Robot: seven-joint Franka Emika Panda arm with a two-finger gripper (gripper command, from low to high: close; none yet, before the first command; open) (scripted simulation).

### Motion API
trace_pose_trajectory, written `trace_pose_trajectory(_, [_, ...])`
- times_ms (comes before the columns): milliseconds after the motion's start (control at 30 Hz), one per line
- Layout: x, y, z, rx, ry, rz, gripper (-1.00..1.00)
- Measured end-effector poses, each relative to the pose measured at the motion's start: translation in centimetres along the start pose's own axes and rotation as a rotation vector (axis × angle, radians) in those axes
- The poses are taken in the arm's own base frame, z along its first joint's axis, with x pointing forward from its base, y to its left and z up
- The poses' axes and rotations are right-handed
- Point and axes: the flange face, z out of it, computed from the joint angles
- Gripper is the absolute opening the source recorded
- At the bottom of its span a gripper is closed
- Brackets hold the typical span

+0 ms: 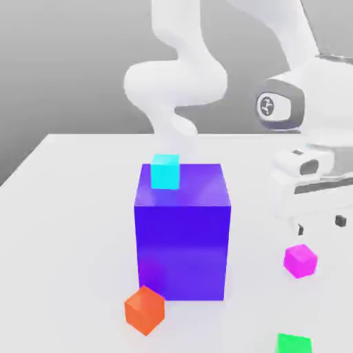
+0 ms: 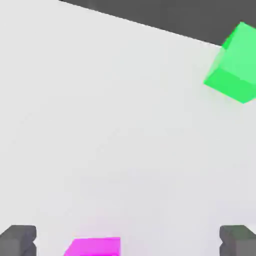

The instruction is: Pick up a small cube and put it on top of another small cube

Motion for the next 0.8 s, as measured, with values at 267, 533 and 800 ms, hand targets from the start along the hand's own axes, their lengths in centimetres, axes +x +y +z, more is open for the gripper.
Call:
trace_pose_trajectory(267, [-1.4,0.6,7.6,-0.021,-0.025,-0.001,-1.00])
trace_pose_trajectory(533, [-1.4,0.5,6.4,-0.019,-0.026,0.000,-1.00])
trace_pose_trajectory(800, [3.3,-1.3,0.9,-0.022,-0.025,-0.001,-1.00])
